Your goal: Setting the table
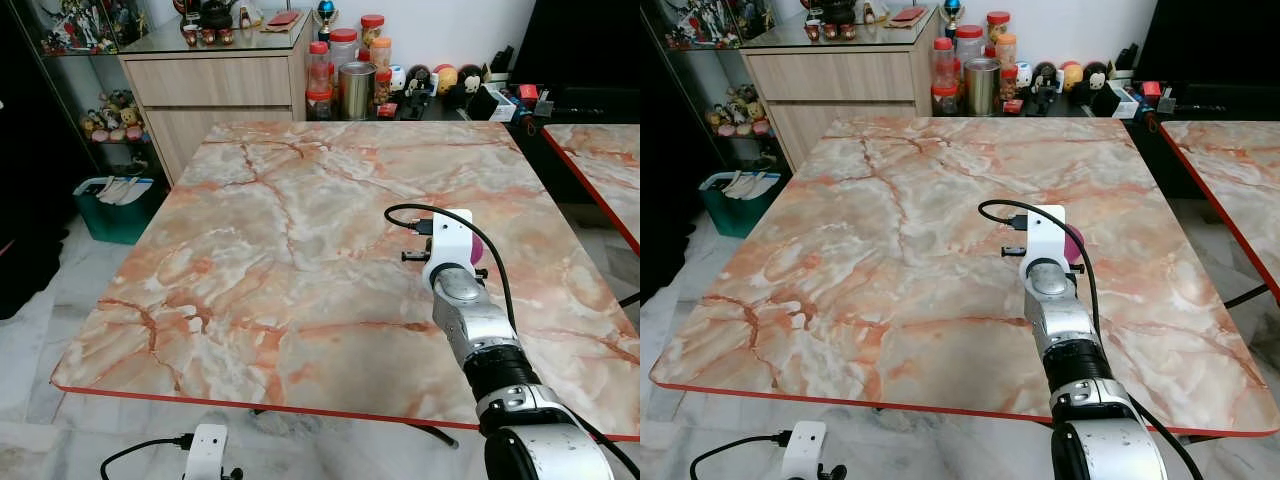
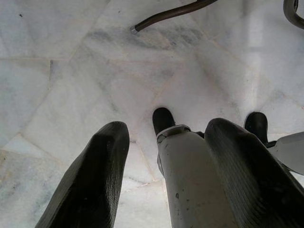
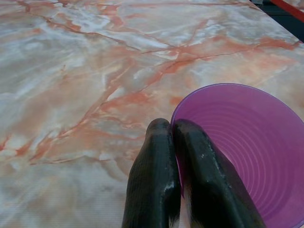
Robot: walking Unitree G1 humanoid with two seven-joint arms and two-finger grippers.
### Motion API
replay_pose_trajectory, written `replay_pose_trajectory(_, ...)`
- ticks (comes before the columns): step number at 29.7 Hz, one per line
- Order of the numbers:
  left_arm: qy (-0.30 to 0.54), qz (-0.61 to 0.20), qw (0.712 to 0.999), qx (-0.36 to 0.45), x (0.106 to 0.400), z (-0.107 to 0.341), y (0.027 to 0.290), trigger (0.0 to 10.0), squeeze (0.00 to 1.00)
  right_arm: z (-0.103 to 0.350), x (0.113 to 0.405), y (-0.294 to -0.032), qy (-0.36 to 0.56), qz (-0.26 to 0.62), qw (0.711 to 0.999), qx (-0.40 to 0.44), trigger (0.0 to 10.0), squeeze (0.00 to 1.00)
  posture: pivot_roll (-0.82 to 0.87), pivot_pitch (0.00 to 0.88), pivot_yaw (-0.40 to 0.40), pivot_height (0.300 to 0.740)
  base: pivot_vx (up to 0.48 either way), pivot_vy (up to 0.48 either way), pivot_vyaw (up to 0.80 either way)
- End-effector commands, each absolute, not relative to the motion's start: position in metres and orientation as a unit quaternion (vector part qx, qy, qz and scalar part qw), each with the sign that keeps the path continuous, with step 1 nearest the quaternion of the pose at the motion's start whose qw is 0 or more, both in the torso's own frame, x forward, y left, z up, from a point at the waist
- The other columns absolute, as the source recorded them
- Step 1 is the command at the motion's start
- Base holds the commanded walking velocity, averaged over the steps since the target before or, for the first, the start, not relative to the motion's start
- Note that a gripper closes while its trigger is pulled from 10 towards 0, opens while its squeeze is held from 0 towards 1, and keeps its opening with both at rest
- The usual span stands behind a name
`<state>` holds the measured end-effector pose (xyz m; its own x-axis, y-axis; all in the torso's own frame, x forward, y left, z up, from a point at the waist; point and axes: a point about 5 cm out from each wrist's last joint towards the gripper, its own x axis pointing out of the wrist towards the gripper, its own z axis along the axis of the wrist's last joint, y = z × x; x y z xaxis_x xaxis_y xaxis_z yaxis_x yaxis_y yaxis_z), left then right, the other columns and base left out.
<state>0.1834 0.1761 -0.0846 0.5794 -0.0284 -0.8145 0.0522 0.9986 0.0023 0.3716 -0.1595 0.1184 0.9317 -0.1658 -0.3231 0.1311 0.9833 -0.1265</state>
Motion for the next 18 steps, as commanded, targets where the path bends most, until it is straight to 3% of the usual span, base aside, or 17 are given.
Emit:
replay_pose_trajectory(1,0.466,-0.016,0.884,0.014,0.181,-0.086,0.18,10.0,0.0,0.114,0.37,-0.157,0.176,-0.071,0.981,-0.041,0.0,0.0,-0.01,0.0,0.032,0.74,0.0,0.0,0.0)
replay_pose_trajectory(8,0.465,-0.014,0.885,0.014,0.181,-0.086,0.18,10.0,0.0,0.118,0.371,-0.154,0.161,-0.066,0.984,-0.04,0.0,0.0,-0.02,0.0,0.028,0.74,0.0,0.0,0.0)
replay_pose_trajectory(9,0.463,-0.012,0.886,0.016,0.182,-0.085,0.18,10.0,0.0,0.125,0.372,-0.151,0.133,-0.056,0.989,-0.046,3.6,0.0,-0.02,0.0,0.028,0.74,0.0,0.0,0.0)
replay_pose_trajectory(10,0.463,-0.011,0.886,0.016,0.182,-0.085,0.18,10.0,0.0,0.129,0.372,-0.149,0.115,-0.053,0.991,-0.049,10.0,0.0,-0.02,0.0,0.028,0.74,0.0,0.0,0.0)
replay_pose_trajectory(18,0.46,0.001,0.888,0.017,0.181,-0.085,0.182,10.0,0.0,0.147,0.367,-0.132,0.013,-0.033,0.998,-0.049,10.0,0.0,-0.02,0.0,0.023,0.74,0.0,0.0,0.0)
